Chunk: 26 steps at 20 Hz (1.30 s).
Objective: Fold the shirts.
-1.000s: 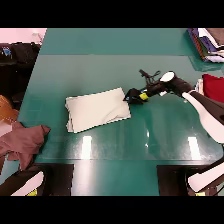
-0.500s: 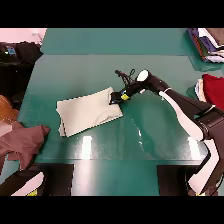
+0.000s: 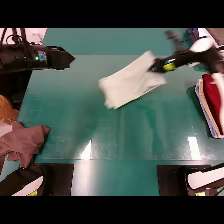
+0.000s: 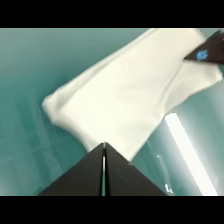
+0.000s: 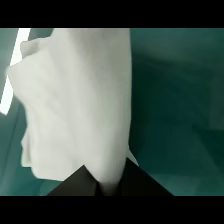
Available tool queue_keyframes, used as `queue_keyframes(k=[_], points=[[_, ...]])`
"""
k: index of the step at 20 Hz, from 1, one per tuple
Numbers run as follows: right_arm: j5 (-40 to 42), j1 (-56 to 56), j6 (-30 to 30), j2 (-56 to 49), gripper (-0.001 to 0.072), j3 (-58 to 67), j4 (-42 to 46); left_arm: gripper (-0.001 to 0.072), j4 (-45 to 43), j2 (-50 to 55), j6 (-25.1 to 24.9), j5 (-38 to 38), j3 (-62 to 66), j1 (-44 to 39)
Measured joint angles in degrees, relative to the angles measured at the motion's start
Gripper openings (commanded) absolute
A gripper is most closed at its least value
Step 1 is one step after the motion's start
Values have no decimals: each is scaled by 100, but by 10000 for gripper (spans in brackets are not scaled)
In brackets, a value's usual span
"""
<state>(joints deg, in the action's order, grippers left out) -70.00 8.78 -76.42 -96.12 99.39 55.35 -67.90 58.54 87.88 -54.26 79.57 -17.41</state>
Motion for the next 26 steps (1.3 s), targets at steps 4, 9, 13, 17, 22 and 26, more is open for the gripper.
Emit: queue_keyframes(k=[4,9,13,17,22,26], points=[[391,-1790,-44,433,20,17,68,23,15,0,219,382,0,-319],[807,-3318,-68,402,20,20,-455,22,44,0,334,763,0,-415],[1032,-3781,-76,326,20,140,-957,22,44,0,358,876,0,-431],[957,-3923,-74,313,20,846,-1139,23,44,0,363,922,0,-433],[437,-4214,-240,492,20,1534,-1191,23,42,0,358,925,0,-433],[223,-4553,-275,1078,20,953,-807,22,39,0,345,925,0,-433]])
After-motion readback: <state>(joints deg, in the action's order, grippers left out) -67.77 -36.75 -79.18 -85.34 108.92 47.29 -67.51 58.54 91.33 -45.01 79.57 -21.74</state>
